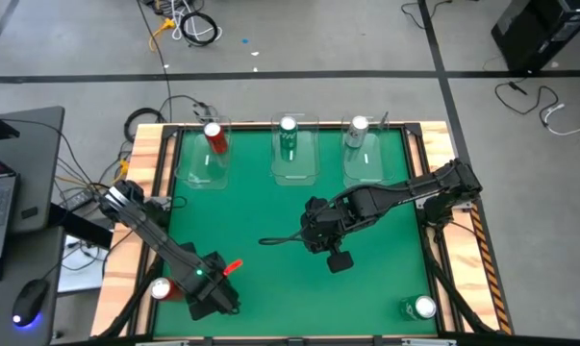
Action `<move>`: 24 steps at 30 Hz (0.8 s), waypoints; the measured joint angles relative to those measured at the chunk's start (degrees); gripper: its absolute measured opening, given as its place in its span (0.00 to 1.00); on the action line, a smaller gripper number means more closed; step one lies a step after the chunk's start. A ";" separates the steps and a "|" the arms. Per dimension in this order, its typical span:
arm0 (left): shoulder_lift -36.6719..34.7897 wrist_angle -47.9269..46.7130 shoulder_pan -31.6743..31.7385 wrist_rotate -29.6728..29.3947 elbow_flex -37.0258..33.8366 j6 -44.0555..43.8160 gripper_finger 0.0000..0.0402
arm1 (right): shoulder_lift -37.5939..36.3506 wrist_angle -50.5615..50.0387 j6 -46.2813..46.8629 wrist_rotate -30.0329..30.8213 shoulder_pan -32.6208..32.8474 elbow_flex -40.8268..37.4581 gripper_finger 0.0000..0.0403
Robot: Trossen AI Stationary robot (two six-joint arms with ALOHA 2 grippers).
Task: Sort soda cans
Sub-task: Put the white soda can into the right transparent bin
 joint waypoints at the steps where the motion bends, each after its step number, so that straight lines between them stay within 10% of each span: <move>1: 0.00 -0.06 0.00 -0.26 0.53 -0.02 0.41 | 0.00 0.01 -0.05 0.00 0.00 0.00 0.06; 10: 0.00 -0.74 -1.02 -3.29 2.78 -2.19 0.03 | 0.00 0.01 -0.97 0.35 0.00 0.00 0.05; 24: -0.27 1.43 -3.02 -11.51 -0.28 -7.53 0.00 | 0.00 0.45 -1.59 0.65 0.00 0.00 0.04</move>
